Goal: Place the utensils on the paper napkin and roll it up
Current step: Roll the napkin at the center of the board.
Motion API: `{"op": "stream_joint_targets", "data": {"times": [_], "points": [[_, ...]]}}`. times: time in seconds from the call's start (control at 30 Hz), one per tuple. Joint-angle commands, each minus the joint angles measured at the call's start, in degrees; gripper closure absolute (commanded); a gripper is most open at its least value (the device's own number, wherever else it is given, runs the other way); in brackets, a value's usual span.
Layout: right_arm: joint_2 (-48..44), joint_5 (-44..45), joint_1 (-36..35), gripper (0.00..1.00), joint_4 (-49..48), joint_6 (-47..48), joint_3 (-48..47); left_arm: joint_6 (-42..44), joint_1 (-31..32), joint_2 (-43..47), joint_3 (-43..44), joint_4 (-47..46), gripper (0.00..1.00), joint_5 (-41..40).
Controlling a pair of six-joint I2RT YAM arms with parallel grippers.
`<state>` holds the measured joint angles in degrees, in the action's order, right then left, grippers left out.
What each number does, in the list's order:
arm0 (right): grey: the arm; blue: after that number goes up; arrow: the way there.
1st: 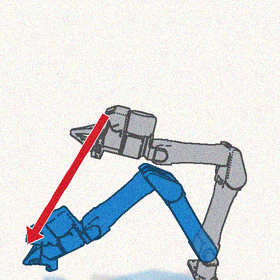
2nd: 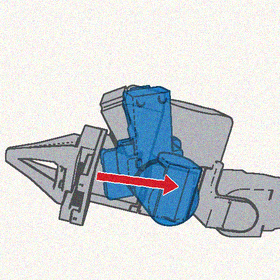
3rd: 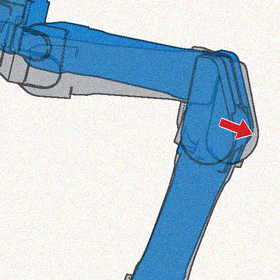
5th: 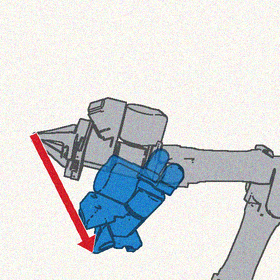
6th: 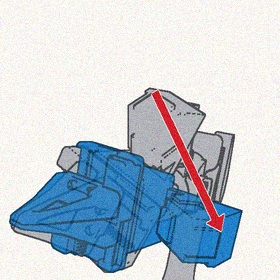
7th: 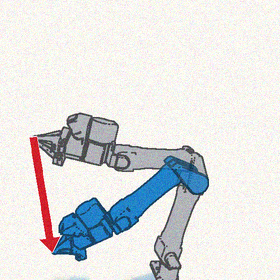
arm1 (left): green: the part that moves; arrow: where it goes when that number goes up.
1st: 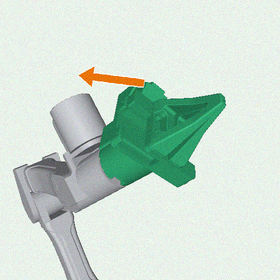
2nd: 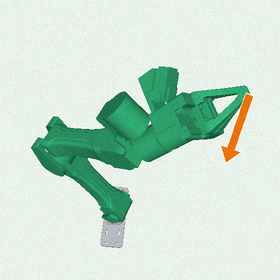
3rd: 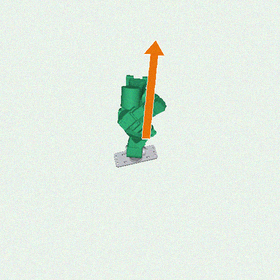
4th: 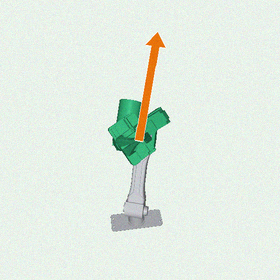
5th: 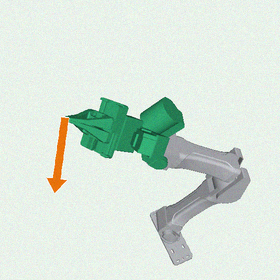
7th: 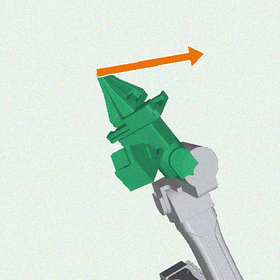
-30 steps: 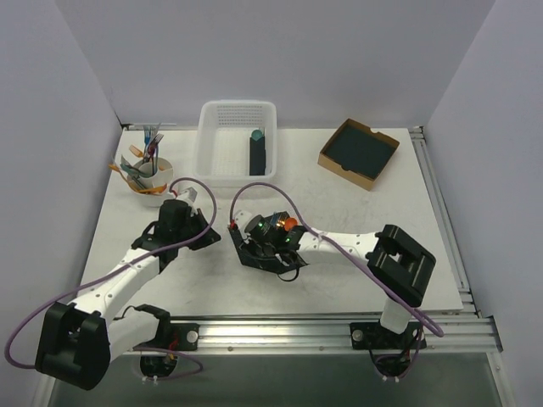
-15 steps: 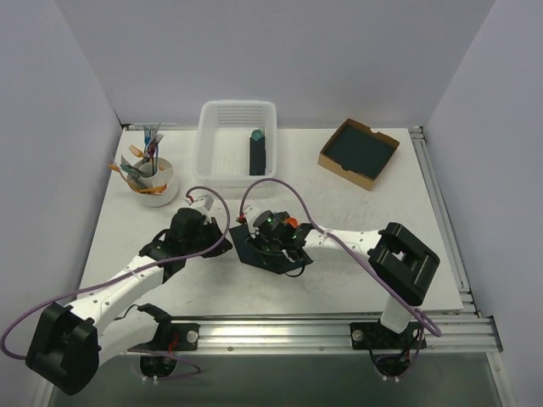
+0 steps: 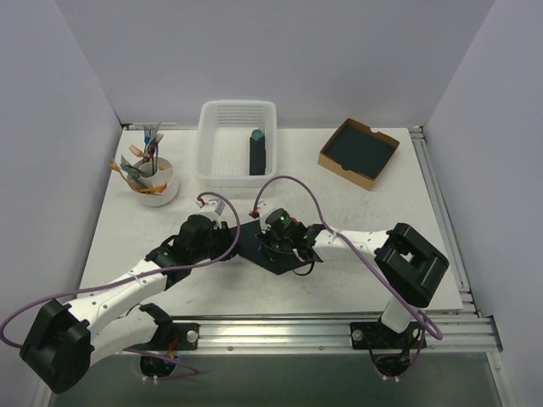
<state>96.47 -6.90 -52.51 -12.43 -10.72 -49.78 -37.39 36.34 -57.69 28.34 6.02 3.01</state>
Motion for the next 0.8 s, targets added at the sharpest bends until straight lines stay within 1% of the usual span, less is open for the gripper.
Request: {"op": "stream_joint_targets", "data": {"times": [0.0, 0.07, 0.1, 0.2, 0.23, 0.27, 0.37, 0.43, 0.57, 0.77], "points": [[-2.9, -0.2, 0.7, 1.00, -2.4, -1.1, 0.6, 2.7, 2.1, -1.9, 0.2, -4.4, 0.74, -2.1], [-2.4, -0.7, 1.0, 1.00, -2.3, -0.9, 0.4, 3.3, 4.3, -2.6, 0.2, -5.1, 0.69, -4.4], [-2.3, -0.9, 1.1, 1.00, -2.3, -0.7, 0.2, 4.0, 5.4, -3.0, -0.1, -7.4, 0.64, -5.5], [-1.5, -1.5, 1.4, 1.00, -2.4, -0.4, 0.0, 5.8, 9.1, -3.9, -0.8, -10.7, 0.55, -8.9], [-1.3, -1.7, 1.4, 1.00, -2.6, -0.4, -0.1, 5.8, 9.7, -4.2, -1.2, -11.2, 0.53, -9.9], [-1.3, -2.2, 1.5, 1.00, -2.7, -0.4, -0.1, 5.8, 10.8, -4.5, -1.4, -11.6, 0.53, -11.6], [-0.8, -2.7, 1.7, 1.00, -3.1, -0.4, -0.2, 6.1, 11.2, -5.3, -2.0, -13.6, 0.53, -12.1], [-0.5, -3.0, 2.0, 1.00, -3.5, -0.4, -0.1, 7.8, 11.8, -5.4, -3.3, -16.6, 0.53, -12.1], [-0.3, -4.4, 2.6, 1.00, -4.4, -0.6, 0.2, 10.8, 14.6, -4.9, -5.6, -21.6, 0.54, -15.1], [0.5, -6.7, 3.7, 1.00, -5.4, -0.7, 0.6, 15.8, 15.6, -5.8, -7.9, -26.8, 0.52, -14.3]]}}
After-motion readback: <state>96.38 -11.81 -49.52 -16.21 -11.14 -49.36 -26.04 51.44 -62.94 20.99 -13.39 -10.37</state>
